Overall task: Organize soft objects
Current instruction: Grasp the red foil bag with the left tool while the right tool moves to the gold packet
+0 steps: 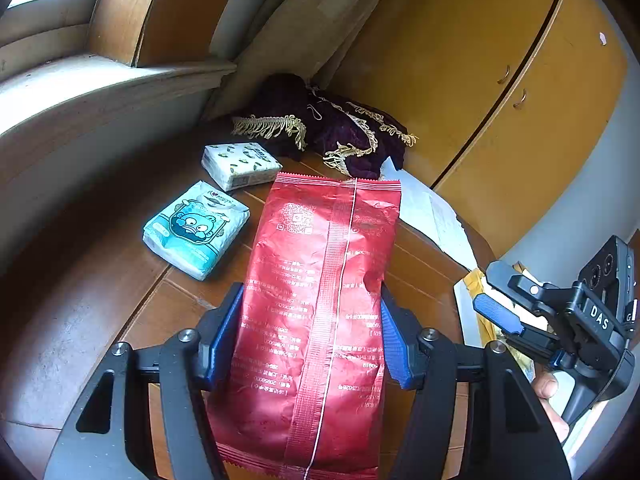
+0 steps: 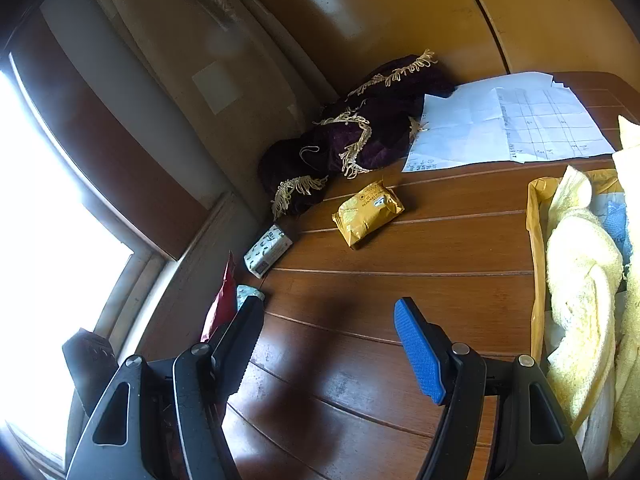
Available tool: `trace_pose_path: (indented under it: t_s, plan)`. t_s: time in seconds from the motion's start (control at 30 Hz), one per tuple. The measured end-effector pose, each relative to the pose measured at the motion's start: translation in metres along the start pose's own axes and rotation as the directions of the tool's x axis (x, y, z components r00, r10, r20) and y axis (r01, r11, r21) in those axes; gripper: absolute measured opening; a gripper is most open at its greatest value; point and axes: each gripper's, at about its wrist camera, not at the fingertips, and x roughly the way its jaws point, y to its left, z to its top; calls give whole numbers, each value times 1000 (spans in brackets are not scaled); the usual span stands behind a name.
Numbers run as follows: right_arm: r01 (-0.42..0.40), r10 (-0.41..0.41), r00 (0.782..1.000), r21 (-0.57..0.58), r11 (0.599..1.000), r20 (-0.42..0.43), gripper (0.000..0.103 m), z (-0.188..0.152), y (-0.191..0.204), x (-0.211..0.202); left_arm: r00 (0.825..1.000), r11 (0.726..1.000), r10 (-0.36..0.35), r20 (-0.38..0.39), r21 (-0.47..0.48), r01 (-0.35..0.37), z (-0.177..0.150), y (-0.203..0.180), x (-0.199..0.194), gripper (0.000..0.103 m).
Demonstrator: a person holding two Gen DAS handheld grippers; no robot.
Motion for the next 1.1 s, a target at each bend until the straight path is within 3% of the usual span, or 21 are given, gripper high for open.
trace_pose_path:
  t_s: [0.47,1.1]
  plan:
    - [52,-51,998,7,999,-23,71,-1,-4,9,1000,1000,-1,9,-2,1,-2,0,-1,61]
    - [56,-53,997,58,997,-56,71,2,-9,6,1000,1000,14,1,-8,-14,-1,-1,0,61]
